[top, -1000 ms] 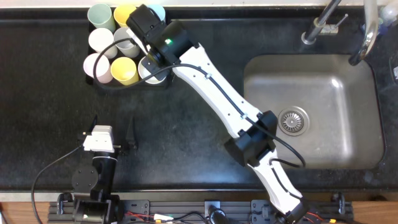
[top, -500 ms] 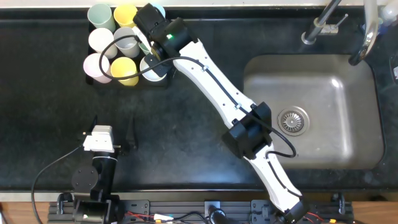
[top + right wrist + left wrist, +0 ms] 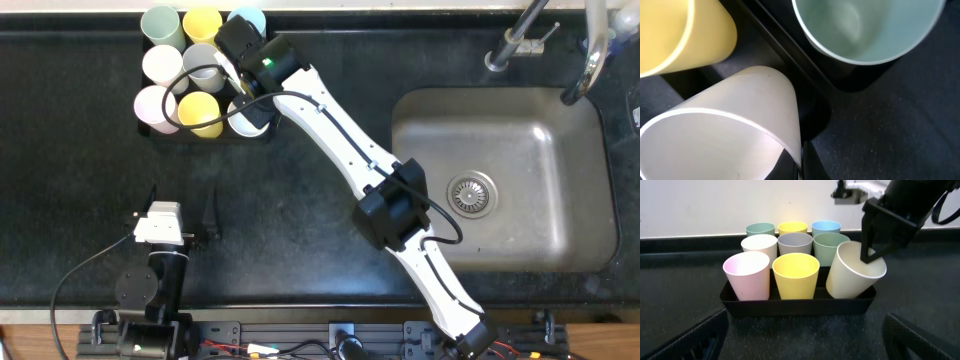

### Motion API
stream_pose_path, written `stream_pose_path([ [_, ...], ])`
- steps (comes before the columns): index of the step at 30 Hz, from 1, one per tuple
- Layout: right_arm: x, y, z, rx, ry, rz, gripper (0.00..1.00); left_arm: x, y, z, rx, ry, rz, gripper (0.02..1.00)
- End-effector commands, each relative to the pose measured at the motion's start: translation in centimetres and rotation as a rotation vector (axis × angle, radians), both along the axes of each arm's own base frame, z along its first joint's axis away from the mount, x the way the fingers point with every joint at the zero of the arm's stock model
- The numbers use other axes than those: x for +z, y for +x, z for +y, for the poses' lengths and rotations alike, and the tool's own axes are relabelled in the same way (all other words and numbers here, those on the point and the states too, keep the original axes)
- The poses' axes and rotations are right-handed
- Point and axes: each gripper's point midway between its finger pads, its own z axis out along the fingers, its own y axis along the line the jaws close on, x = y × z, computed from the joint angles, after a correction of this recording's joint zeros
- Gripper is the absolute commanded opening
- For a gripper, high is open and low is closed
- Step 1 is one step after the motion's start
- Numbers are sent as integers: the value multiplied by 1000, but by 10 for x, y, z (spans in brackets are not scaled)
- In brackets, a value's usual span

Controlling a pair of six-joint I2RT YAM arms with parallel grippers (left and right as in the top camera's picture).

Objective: Store Cups

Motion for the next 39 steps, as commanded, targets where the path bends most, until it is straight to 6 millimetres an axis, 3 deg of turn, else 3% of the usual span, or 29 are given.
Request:
stream_pose_path([
  [1,-6,3,3,-7,9,8,42,0,0,0,0,19,-4,996],
  [9,-12,3,2,-9,1,18,47,0,0,0,0,19,-4,998],
  [10,-12,3,2,-9,1,18,165,0,0,0,0,19,-4,998],
  [12,-12,3,2,-15,2,20,763,0,0,0,0,19,-4,998],
  [13,-12,3,2,-16,3,20,1000,0,0,0,0,19,-4,998],
  [19,-6,5,2,-35,15,9,998,0,0,0,0,19,-4,998],
  [26,40,30,-4,-111,51,-132,996,0,0,0,0,19,-4,998],
  [31,118,45,-18,-179,128,-307,998,0,0,0,0,19,-4,996],
  [34,161,50,-44,-258,144,-399,996,0,0,0,0,19,-4,998],
  [35,190,52,-71,-320,131,-460,998,0,0,0,0,19,-4,998],
  [39,242,41,-146,-464,133,-500,998,0,0,0,0,19,-4,998],
])
